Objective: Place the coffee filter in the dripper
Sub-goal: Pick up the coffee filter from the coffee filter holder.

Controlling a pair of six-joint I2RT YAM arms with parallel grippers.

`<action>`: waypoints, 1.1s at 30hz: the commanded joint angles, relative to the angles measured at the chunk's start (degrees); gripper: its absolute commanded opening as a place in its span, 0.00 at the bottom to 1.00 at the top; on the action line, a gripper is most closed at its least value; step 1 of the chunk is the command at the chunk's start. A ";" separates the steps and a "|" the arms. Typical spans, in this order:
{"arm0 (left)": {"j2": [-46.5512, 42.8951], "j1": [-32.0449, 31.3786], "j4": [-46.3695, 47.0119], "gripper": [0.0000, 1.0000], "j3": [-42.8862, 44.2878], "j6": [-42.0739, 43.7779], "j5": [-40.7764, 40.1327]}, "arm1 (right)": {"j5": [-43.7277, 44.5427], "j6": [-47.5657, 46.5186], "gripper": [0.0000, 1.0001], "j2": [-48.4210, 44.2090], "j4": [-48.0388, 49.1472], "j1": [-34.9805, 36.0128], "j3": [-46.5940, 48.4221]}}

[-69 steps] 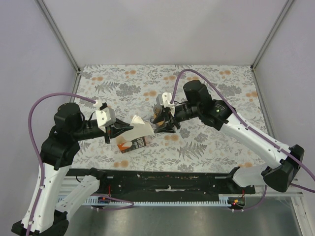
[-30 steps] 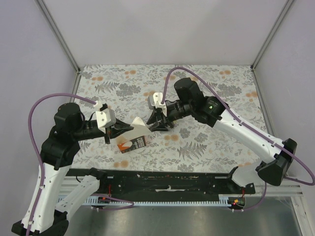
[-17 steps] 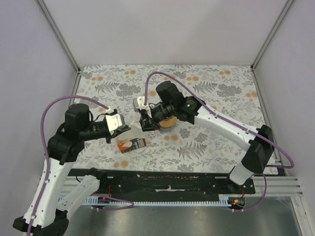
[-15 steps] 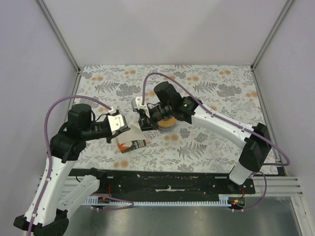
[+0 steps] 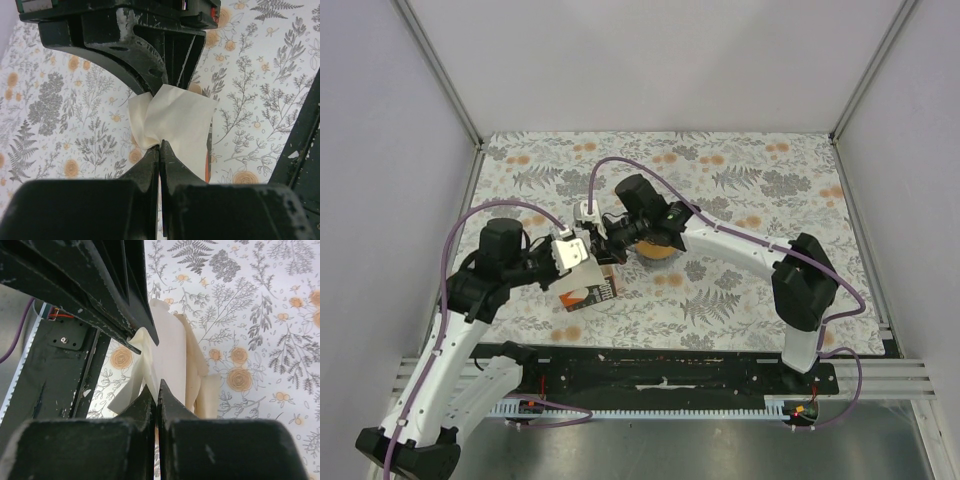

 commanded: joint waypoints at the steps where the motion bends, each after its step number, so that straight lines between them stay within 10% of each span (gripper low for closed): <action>1: -0.60 0.00 2.84 0.02 -0.28 1.39 -0.55 | 1.28 1.36 0.00 -0.55 9.15 0.26 1.26; 10: -0.07 0.00 3.27 0.02 -1.07 1.66 -2.22 | 2.42 1.18 0.01 1.21 9.50 0.17 0.30; 33: -0.60 0.00 2.83 0.02 -2.57 2.19 -1.34 | 8.31 3.56 0.52 -11.71 9.15 -2.20 -9.19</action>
